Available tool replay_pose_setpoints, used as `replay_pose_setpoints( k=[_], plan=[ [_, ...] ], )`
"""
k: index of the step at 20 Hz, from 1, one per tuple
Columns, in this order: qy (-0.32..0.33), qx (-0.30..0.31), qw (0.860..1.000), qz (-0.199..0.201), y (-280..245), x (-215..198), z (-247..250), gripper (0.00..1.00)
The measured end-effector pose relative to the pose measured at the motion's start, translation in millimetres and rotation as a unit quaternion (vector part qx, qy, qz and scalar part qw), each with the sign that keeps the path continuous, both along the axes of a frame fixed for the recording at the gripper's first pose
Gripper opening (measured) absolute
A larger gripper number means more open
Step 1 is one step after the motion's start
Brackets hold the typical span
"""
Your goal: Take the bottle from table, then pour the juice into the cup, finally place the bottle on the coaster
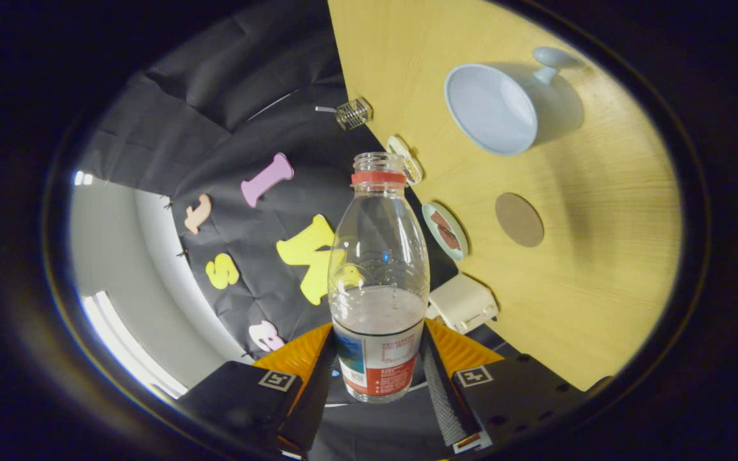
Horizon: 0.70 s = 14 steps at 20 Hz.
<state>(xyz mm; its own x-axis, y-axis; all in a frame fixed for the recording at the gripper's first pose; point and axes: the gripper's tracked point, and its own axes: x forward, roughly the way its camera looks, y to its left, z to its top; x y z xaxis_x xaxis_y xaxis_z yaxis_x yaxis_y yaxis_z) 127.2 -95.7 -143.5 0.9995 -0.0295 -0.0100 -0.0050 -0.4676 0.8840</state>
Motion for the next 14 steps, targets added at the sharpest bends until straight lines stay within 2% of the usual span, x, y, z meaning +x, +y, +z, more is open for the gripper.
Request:
replay_pose_setpoints(
  k=[2,4,6,9,11,12,14],
  plan=[
    [-0.002,-0.031,1.0,0.002,3,-4,-5,0.75],
    [0.009,-0.09,0.996,0.009,9,-8,-12,0.75],
    [0.032,-0.172,0.984,0.025,18,-12,-20,0.75],
    [0.035,-0.287,0.956,0.043,28,-20,-12,0.76],
    [0.018,-0.379,0.924,0.048,32,-25,3,0.76],
    [0.015,-0.427,0.903,0.049,35,-30,6,0.76],
    [0.023,-0.524,0.85,0.048,33,-39,8,0.76]
  ],
)
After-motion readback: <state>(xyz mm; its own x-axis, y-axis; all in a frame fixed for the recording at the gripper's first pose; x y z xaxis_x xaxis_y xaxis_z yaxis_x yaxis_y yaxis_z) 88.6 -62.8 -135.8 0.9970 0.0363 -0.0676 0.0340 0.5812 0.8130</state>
